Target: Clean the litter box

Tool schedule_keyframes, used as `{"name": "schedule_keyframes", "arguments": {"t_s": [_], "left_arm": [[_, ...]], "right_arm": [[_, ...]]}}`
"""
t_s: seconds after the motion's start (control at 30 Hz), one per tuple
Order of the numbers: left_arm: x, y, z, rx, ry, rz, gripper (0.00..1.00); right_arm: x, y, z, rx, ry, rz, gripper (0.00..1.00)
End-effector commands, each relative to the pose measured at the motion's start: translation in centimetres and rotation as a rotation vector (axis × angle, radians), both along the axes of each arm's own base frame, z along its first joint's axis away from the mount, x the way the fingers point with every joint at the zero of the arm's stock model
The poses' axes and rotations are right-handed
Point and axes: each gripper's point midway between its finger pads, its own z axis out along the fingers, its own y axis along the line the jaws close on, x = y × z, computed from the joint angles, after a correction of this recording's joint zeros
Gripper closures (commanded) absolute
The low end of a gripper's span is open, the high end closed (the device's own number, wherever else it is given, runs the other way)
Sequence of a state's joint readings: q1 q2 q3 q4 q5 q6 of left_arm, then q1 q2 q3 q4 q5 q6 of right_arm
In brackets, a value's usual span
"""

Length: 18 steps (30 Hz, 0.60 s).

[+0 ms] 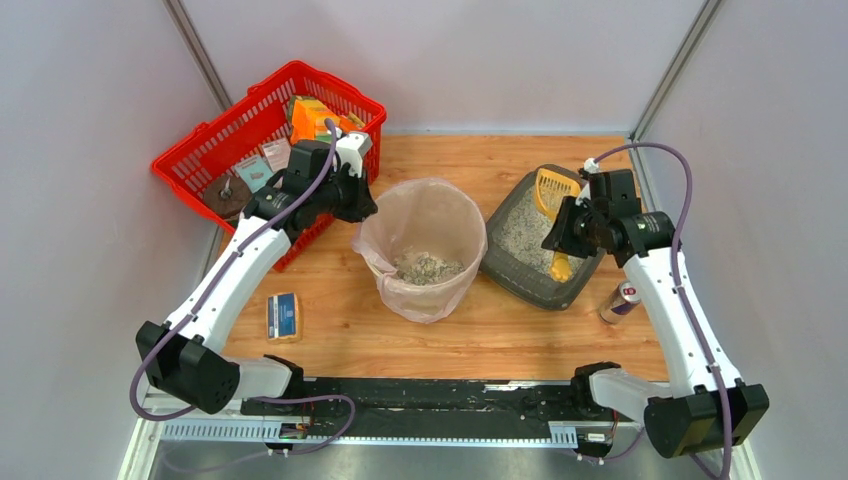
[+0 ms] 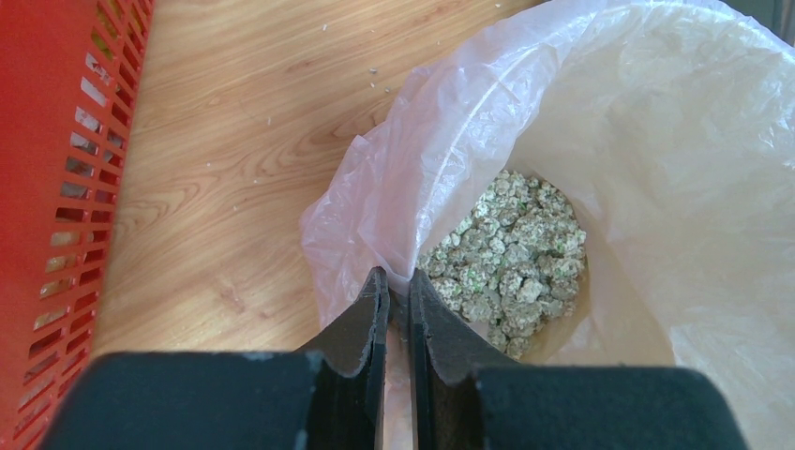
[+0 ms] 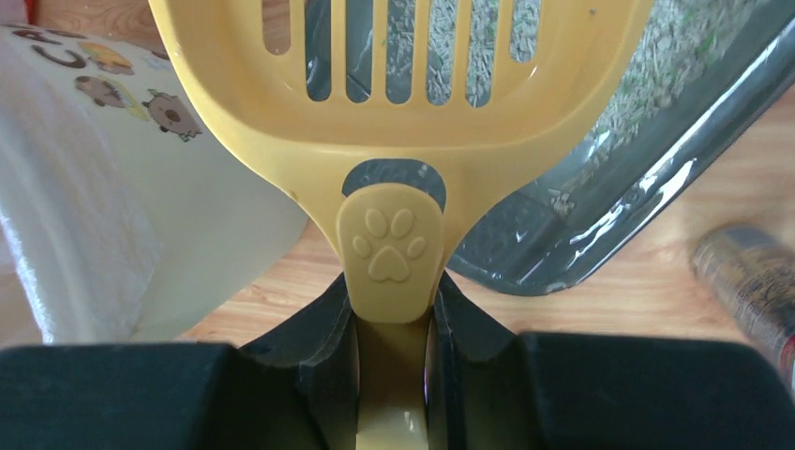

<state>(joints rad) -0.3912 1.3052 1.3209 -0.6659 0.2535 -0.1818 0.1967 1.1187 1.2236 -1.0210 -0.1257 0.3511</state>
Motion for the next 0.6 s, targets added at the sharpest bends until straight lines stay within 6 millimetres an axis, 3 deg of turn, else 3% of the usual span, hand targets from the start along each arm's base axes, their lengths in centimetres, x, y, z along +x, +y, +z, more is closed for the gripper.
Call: {"name": "schedule_keyframes", "arguments": {"t_s": [0.0,0.3,0.57], "left_arm": [[-0.8,-1.1,2.8,-0.088,-0.047,-0.037,1.0],[-1.1,-1.1,3.5,-0.101,-0.067,-0.042,1.0],[-1.1,-1.1,3.6,-0.1,-0.071,-0.042,1.0]], "right_arm": [[-1.0,-0.1,-0.7,0.112,0.148,-0.112,1.0],[-0.3,-2.3,-2.9,0.023,0.351,-0.239,1.0],[3.1,-4.3,-5.7,-0.13,0.477,-0.264,1.0]]}}
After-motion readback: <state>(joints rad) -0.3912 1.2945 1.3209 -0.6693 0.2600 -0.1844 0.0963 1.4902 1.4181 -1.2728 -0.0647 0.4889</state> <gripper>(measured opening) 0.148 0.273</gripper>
